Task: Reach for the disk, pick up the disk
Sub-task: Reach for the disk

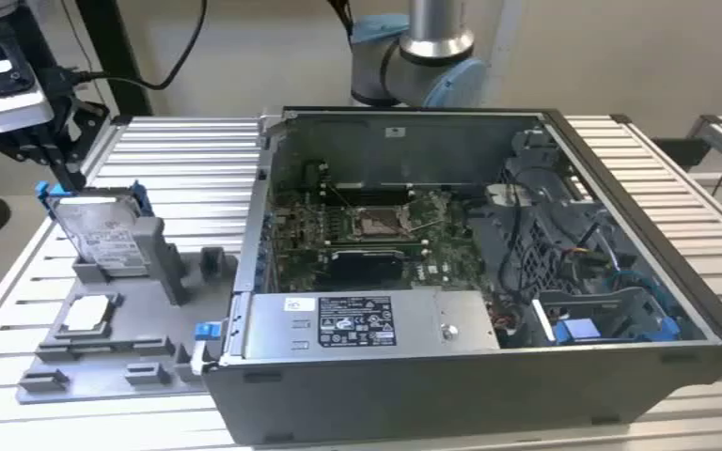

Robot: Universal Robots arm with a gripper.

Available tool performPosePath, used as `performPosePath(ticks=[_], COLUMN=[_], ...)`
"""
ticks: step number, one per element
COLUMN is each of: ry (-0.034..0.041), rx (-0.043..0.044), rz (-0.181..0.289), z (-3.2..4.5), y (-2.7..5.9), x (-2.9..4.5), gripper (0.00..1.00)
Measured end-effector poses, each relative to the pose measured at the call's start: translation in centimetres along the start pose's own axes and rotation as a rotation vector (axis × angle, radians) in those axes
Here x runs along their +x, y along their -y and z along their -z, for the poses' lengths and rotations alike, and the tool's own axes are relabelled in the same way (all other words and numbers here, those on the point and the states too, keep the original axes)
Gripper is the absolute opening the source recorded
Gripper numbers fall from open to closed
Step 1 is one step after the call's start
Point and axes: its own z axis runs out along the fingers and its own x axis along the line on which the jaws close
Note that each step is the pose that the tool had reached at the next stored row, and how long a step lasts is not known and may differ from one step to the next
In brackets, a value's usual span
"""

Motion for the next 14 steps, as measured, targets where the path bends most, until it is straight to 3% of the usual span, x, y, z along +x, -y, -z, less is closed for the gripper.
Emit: performPosePath(ticks=[14], ry=[-0.0001], rx=[0.0000], rz=[0.000], z=[0.00], y=[-0.05], x=[0.00], gripper=[0.00])
